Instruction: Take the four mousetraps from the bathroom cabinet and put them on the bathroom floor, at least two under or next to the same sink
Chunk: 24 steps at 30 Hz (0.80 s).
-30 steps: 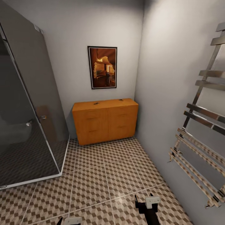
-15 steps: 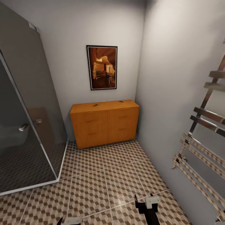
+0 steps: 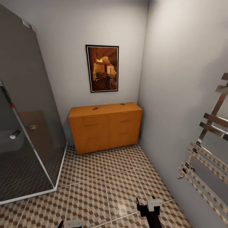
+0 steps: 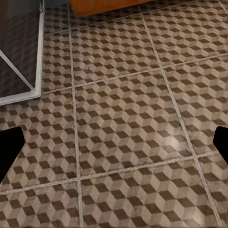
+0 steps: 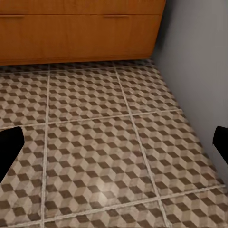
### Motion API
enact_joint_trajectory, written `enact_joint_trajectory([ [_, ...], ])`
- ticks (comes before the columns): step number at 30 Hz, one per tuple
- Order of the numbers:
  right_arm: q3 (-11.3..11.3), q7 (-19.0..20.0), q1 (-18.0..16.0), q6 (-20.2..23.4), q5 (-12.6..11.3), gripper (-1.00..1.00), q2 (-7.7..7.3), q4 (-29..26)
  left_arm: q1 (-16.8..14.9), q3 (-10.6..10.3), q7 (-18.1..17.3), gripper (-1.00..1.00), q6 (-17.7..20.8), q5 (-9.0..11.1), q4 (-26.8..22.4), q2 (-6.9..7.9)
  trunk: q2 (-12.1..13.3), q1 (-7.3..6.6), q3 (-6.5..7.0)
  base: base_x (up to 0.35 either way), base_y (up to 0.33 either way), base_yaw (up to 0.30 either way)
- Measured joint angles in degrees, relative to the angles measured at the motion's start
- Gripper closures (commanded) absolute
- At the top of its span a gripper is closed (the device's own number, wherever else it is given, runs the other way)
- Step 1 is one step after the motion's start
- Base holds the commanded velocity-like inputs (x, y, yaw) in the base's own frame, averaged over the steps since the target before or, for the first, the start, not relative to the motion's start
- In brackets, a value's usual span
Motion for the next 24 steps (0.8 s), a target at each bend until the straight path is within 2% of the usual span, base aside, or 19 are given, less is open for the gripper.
enact_joint_trajectory([
  [24,0.0,-0.09,0.0,-0.05,0.0,-1.0,0.0,0.0,0.0,0.0,0.0,-1.0,0.01,0.0,0.0,0.0,0.0,0.0,0.0,0.227,-0.202,0.0],
])
